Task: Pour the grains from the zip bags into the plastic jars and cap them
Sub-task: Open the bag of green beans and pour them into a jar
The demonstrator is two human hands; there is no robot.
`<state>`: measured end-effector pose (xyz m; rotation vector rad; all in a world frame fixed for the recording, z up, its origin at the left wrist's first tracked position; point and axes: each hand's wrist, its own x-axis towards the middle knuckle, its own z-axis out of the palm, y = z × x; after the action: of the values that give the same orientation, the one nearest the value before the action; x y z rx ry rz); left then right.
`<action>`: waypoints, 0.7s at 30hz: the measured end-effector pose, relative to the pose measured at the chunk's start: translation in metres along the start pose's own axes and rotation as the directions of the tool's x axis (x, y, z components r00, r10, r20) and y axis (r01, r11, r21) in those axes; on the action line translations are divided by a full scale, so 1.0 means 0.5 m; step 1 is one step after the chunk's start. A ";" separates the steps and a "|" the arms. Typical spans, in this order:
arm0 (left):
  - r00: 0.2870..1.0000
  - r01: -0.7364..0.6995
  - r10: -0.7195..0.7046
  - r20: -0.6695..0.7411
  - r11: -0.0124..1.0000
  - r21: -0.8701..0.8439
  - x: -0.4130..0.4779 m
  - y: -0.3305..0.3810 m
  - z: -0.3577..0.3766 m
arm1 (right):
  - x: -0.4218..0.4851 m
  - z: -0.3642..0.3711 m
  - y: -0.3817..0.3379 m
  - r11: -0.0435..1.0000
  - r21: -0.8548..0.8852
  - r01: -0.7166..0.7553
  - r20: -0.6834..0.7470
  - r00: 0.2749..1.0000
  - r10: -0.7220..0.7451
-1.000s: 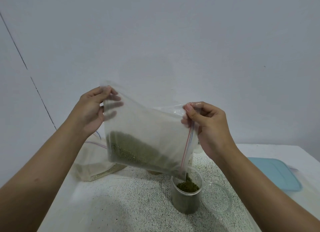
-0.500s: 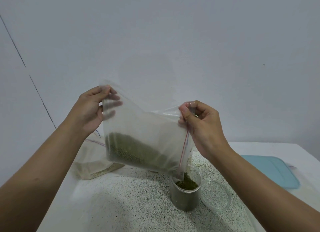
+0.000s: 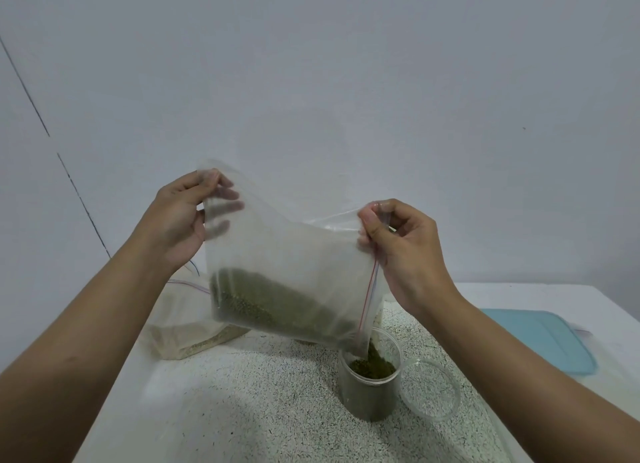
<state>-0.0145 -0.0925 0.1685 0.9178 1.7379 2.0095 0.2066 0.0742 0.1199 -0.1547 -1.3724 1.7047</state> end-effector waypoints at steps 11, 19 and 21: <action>1.000 -0.003 0.003 0.005 1.000 -0.008 -0.008 0.003 0.000 | -0.003 -0.004 0.000 1.000 -0.023 0.016 0.002 1.000 -0.016; 1.000 -0.003 0.003 -0.004 1.000 -0.009 -0.012 0.004 0.001 | -0.002 -0.002 -0.001 1.000 -0.022 0.012 0.018 1.000 -0.012; 1.000 -0.004 0.004 -0.008 1.000 -0.003 -0.013 0.004 0.002 | -0.001 -0.004 -0.001 1.000 -0.020 0.014 -0.002 1.000 -0.014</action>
<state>-0.0090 -0.0961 0.1688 0.9140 1.7377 2.0201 0.2083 0.0752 0.1195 -0.1577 -1.3862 1.6797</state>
